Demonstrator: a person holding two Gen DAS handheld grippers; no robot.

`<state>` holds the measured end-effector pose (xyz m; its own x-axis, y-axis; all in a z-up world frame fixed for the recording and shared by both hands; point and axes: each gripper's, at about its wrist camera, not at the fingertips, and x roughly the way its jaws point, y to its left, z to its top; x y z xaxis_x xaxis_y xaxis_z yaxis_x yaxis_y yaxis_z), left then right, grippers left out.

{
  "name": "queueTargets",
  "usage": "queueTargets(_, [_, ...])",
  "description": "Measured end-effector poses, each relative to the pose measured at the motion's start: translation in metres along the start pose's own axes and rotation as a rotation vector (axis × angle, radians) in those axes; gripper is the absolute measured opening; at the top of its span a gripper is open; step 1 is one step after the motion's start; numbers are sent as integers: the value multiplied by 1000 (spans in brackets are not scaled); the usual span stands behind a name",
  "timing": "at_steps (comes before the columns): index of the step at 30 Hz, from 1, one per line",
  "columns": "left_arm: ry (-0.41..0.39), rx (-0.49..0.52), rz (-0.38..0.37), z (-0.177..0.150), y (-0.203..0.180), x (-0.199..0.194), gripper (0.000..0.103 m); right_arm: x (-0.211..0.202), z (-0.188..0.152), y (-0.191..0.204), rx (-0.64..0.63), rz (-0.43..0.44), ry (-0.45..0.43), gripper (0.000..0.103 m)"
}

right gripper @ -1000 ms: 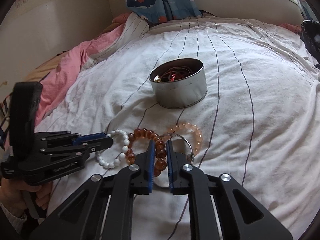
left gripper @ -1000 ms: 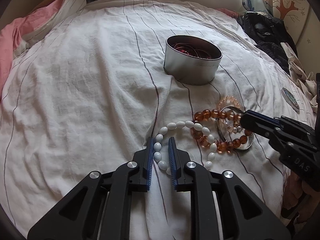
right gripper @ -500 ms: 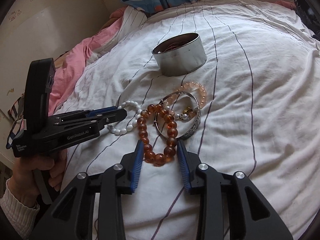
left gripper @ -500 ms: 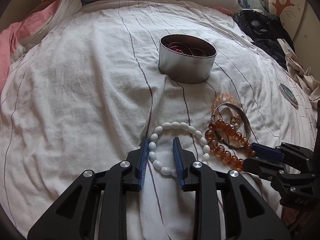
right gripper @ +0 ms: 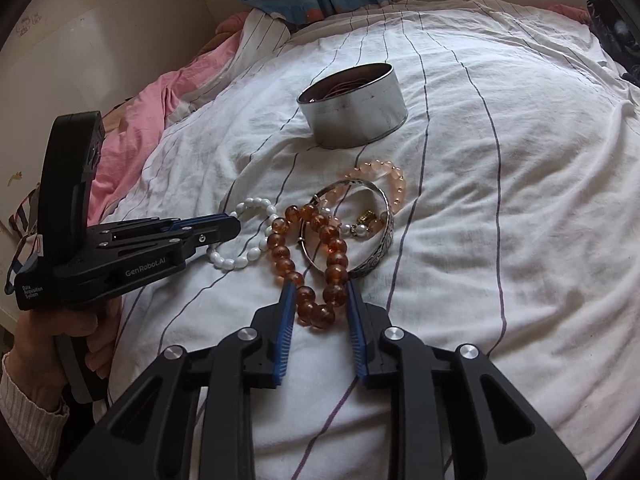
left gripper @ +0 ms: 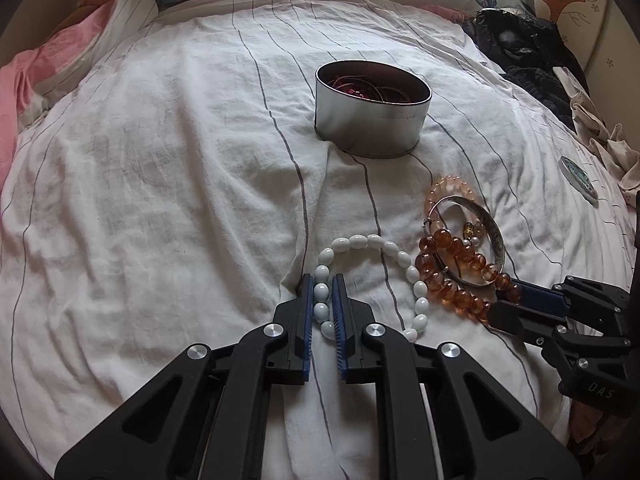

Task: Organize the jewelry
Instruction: 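Lift both held bracelets from the bed toward the silver tin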

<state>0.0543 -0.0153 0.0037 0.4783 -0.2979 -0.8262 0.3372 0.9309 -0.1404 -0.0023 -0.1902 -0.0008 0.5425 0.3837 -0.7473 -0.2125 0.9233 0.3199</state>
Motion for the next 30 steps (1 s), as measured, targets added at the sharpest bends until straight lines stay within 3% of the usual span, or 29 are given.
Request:
queueTargets(2, [2,4,2,0,-1,1,10,0,0,1,-5,19,-1,12])
queueTargets(9, [-93,0,-53,4,-3,-21,7,-21,4,-5,51,95,-95,12])
queueTargets(15, [-27,-28,-30,2,3,-5,8,-12,2,-5,43,47,-44,13])
queueTargets(17, [-21,-36,-36,3,5,-4,8,-9,1,-6,45,24,-33,28])
queueTargets(18, [-19,-36,-33,2,5,-3,9,-9,0,-7,45,20,-32,28])
queueTargets(21, [-4,-29,-24,1,4,2,9,-6,0,-7,45,17,-21,28])
queueTargets(24, [-8,-9,-9,1,1,2,9,-7,0,-4,31,25,-24,12])
queueTargets(30, [-64,22,-13,0,-6,-9,7,-22,3,-5,37,62,-110,12])
